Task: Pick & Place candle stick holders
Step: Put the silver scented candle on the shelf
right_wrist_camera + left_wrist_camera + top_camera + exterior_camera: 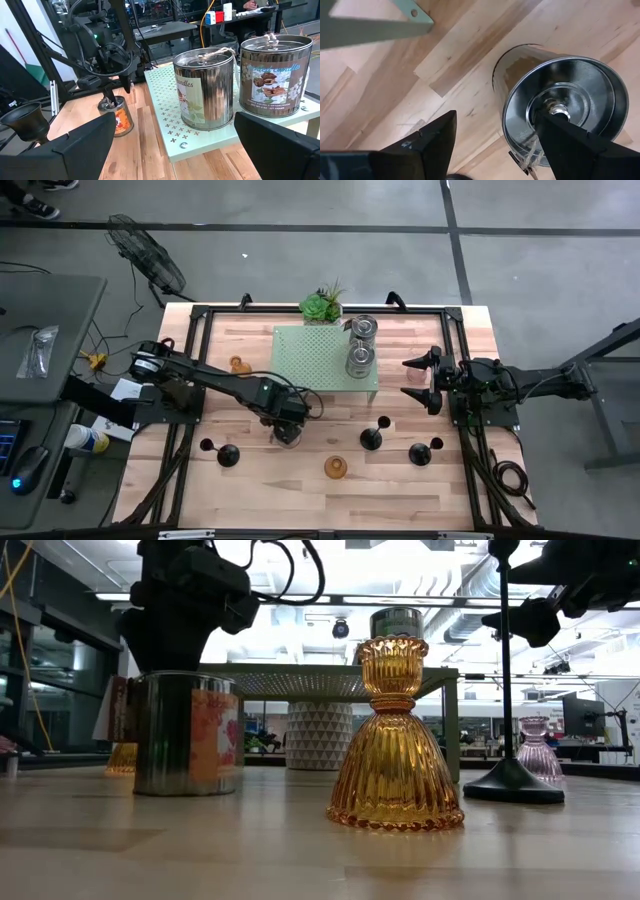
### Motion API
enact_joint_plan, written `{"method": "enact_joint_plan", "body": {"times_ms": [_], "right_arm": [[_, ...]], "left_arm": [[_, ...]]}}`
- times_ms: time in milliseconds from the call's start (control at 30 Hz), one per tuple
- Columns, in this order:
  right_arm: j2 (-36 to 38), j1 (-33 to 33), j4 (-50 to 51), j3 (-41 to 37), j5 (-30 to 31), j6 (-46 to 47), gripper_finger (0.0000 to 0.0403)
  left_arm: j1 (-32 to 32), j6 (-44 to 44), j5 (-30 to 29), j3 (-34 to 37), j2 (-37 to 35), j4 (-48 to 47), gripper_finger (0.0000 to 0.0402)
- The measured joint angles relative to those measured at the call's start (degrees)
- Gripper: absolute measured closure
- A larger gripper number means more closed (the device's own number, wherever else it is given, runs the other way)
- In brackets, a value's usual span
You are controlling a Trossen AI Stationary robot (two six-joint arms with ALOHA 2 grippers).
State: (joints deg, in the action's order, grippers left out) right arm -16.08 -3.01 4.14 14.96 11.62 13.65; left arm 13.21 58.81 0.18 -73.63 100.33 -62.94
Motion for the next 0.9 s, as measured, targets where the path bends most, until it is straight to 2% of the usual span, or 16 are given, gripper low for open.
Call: {"method": "enact_joint_plan", "body": {"times_ms": [500, 900], "right_arm": [[0.01, 0.00, -0.02, 0.00, 0.00, 0.00, 0.0003], [0.00, 0.02, -0.02, 0.00, 0.00, 0.02, 0.0003]], "left_arm": [[-0.11, 0.85, 1.74, 0.02, 0.02, -0.23, 0.0142], [-0.04, 1.49, 3.59, 0.04, 0.07, -0.06, 0.0230]]}}
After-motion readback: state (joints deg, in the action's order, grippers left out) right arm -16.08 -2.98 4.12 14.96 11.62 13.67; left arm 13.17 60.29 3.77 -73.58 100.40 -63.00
